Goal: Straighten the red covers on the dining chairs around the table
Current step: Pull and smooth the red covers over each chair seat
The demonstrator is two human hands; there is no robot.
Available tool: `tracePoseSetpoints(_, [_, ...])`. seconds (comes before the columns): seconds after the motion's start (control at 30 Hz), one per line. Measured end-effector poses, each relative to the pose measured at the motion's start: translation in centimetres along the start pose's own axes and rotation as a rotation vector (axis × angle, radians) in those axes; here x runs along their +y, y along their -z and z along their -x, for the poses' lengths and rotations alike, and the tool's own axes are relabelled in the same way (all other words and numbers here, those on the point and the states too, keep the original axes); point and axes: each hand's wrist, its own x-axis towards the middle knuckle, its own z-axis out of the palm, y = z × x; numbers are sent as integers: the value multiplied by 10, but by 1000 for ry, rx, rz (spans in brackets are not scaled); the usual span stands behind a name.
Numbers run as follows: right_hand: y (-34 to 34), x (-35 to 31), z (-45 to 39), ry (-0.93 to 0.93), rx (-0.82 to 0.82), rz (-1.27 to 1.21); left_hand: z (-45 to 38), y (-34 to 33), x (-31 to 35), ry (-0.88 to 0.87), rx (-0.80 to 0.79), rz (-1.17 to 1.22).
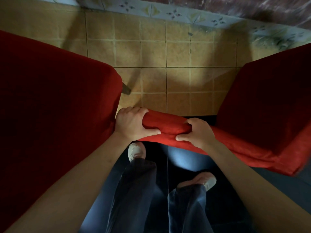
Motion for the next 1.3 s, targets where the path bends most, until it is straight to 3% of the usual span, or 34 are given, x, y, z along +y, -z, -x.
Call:
tracePoseSetpoints(0.33, [-2, -8, -5, 33, -30, -14, 9, 0, -7, -47, 101, 76])
tracePoseSetpoints(0.47, [-7, -11, -8, 74, -17, 79, 12, -1, -10, -1, 57, 87])
tracePoseSetpoints(0.8, [-14, -10, -3, 113, 104, 97, 12, 2, -20, -126, 17, 78])
tracePoseSetpoints(1.0, [-19, -7, 0, 145, 147, 277, 9, 6, -26, -223, -74, 30])
tracePoseSetpoints(1.3, [-12, -1, 0, 191, 129, 181, 10, 12, -19, -232, -46, 72])
